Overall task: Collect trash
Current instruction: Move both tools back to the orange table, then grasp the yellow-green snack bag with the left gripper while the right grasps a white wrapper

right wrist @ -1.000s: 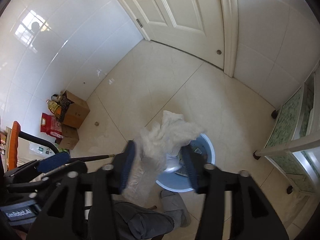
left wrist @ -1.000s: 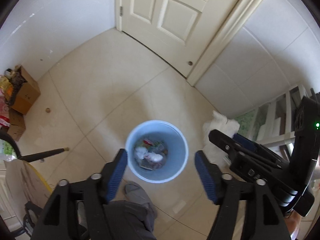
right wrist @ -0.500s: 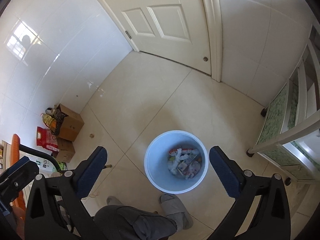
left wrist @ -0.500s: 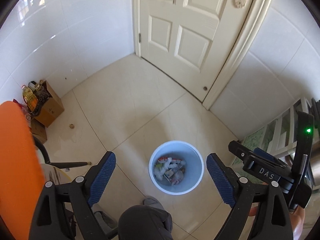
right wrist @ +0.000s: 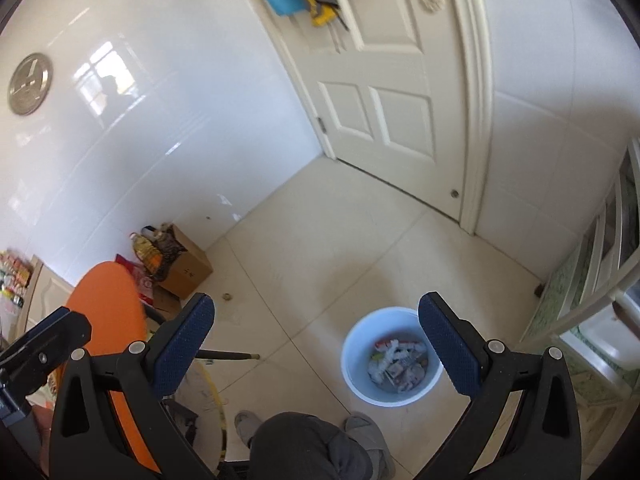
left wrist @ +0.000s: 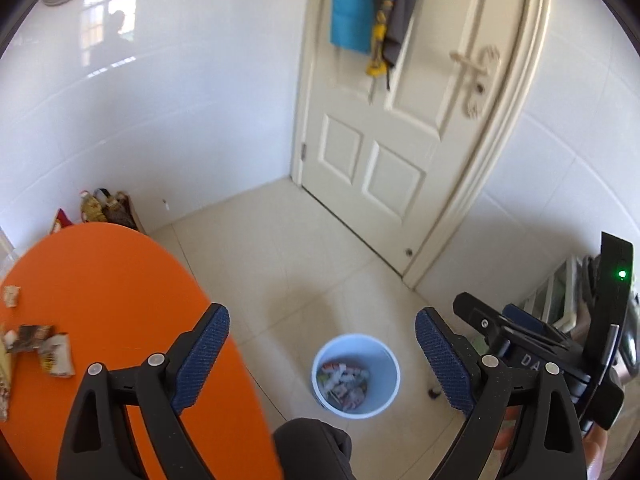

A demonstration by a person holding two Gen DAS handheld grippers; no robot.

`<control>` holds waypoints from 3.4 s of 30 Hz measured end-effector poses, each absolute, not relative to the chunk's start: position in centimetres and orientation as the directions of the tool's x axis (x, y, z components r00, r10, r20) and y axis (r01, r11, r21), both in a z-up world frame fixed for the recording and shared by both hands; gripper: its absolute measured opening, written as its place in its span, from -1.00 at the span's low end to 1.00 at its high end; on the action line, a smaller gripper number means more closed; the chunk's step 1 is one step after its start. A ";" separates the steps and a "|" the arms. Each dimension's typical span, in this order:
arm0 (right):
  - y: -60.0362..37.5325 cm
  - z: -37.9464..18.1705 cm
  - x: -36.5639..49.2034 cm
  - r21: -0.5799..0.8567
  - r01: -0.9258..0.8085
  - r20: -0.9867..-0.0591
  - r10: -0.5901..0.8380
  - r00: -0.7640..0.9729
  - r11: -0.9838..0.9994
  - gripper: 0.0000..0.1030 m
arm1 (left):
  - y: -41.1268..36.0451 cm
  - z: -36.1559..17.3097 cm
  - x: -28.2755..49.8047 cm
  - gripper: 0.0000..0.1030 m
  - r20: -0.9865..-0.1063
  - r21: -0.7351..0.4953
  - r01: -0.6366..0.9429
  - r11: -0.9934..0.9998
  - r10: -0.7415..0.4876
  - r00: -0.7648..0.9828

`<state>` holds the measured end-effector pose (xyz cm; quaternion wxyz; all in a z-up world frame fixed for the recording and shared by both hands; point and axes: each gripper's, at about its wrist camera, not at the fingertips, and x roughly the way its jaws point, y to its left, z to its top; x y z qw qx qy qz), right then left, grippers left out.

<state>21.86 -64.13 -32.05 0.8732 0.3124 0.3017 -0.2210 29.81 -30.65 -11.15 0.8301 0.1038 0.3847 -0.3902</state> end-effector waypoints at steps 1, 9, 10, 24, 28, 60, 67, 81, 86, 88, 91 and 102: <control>-63.2 -31.1 22.0 0.409 0.560 -0.654 -0.197 0.731 0.721 1.00 | -29.0 -10.4 29.6 0.84 -0.704 -0.125 0.720 0.683 -0.572 0.420; -54.7 -24.9 23.9 0.332 0.437 -0.592 -0.176 0.787 0.836 1.00 | -16.7 -5.5 25.9 0.89 -0.588 -0.106 0.631 0.768 -0.560 0.583; -53.4 -23.9 24.1 0.323 0.414 -0.576 -0.170 0.799 0.851 1.00 | -15.3 -5.1 25.2 0.91 -0.574 -0.105 0.618 0.779 -0.555 0.602; -39.5 -16.9 26.6 0.227 0.147 -0.441 -0.033 0.897 0.963 1.00 | 3.0 -2.7 16.8 0.98 -0.436 -0.136 0.427 0.894 -0.441 0.784; -36.5 -16.2 27.0 0.213 0.067 -0.418 0.029 0.908 0.975 1.00 | 7.0 -3.0 14.7 0.98 -0.407 -0.150 0.360 0.921 -0.390 0.826; -28.1 -29.4 41.3 0.138 -0.062 -0.711 0.143 0.689 0.988 1.00 | 8.3 -15.2 31.2 0.99 -0.716 -0.115 0.115 0.987 -0.162 0.679; -27.2 -33.0 45.3 0.126 -0.060 -0.760 0.135 0.635 0.990 0.98 | 6.7 -18.7 39.2 0.95 -0.782 -0.111 0.051 0.993 -0.119 0.612; -25.5 -34.3 46.6 0.021 -0.122 -0.761 0.095 0.642 0.992 -0.11 | 2.8 -19.2 46.8 -0.03 -0.763 -0.156 0.111 0.981 -0.192 0.618; -26.5 -34.3 45.7 0.050 -0.117 -0.761 0.114 0.638 0.992 -0.20 | 2.6 -19.1 47.5 -0.44 -0.763 -0.185 0.156 0.970 -0.241 0.600; -26.8 -34.3 45.4 0.059 -0.115 -0.762 0.119 0.636 0.992 -0.20 | 2.5 -19.1 48.2 -0.45 -0.762 -0.197 0.165 0.966 -0.257 0.594; -27.2 -34.2 44.8 0.075 -0.127 -0.761 0.139 0.634 0.989 -0.34 | 2.8 -19.1 49.2 -0.48 -0.759 -0.223 0.169 0.960 -0.280 0.587; -28.5 -33.9 43.0 0.149 -0.110 -0.752 0.185 0.632 0.983 -0.65 | 0.7 -17.2 52.8 -0.76 -0.729 -0.230 0.247 0.941 -0.334 0.597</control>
